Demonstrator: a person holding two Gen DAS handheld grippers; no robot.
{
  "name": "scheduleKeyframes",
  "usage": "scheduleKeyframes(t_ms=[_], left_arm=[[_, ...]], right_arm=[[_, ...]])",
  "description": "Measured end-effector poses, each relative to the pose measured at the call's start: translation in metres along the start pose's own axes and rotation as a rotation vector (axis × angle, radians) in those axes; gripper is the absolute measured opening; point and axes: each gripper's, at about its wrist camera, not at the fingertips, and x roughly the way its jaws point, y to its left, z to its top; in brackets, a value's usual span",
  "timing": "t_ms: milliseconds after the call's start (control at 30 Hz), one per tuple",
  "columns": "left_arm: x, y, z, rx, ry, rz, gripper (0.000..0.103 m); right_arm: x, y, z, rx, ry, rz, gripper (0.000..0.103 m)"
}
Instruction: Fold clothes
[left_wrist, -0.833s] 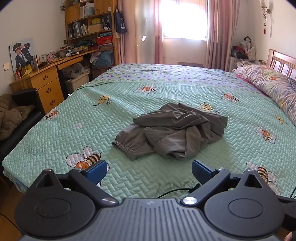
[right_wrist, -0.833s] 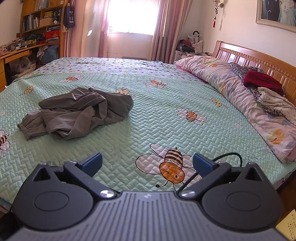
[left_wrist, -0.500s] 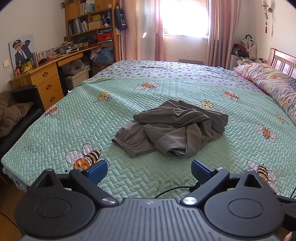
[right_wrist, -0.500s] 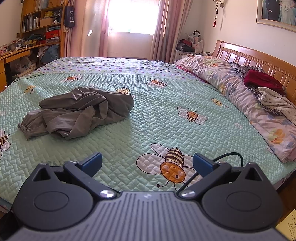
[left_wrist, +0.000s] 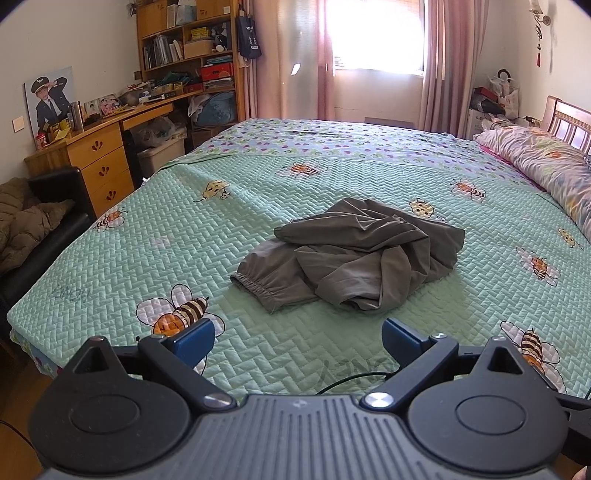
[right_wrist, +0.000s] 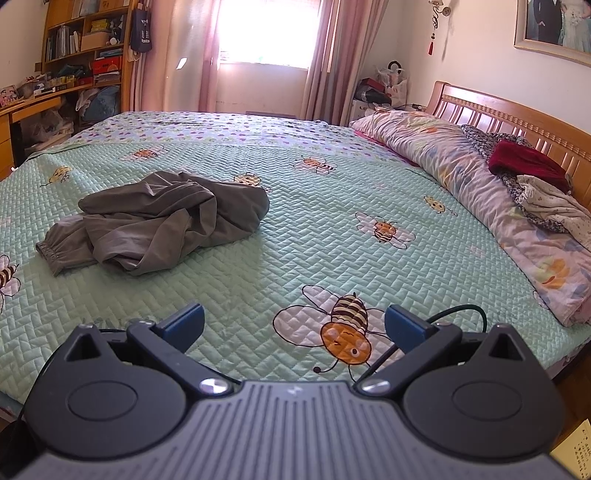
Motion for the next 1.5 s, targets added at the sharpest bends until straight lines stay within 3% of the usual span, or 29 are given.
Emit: scheduleKeyframes(t_ms=[333,467,567,667,800,900,1000,1133,1233,1367,1500], left_arm=[[0.005,0.001,0.001,-0.009,0.024,0.003,0.101],[0.020,0.002,-0.001,-0.018,0.071,-0.004,0.102],[0.048,0.002,-0.006,-0.016,0.177,-0.030,0.102],[0.097,0.005,-0.016,-0.020,0.411,-0.115,0.102],[0.145,0.009,-0.045,-0.011,0.509,-0.047,0.100],[0.167,0.014,-0.055,0.013,0.522,0.015,0.100],[0.185,0.019,-0.051,0.014,0.514,0.045,0.100],[0.206,0.026,-0.046,0.026,0.462,0.095,0.101],[0.228,0.035,-0.056,0.009,0.494,0.095,0.103],[0.224,0.042,-0.069,-0.002,0.409,0.055,0.103],[0.224,0.041,-0.071,0.016,0.391,0.050,0.103]], right_arm=[[0.003,0.002,0.000,0.000,0.019,0.013,0.103],[0.012,-0.001,-0.002,0.025,0.064,0.040,0.103],[0.025,-0.004,-0.006,0.061,0.131,0.091,0.103],[0.045,-0.009,-0.012,0.120,0.227,0.140,0.103],[0.072,-0.012,-0.025,0.160,0.302,0.145,0.103],[0.087,-0.012,-0.027,0.163,0.307,0.143,0.103],[0.105,-0.012,-0.019,0.171,0.301,0.200,0.103],[0.140,-0.013,-0.012,0.272,0.367,0.385,0.103],[0.171,-0.012,-0.020,0.369,0.452,0.491,0.103],[0.177,-0.006,-0.030,0.340,0.408,0.504,0.103],[0.172,0.002,-0.036,0.255,0.368,0.490,0.103]])
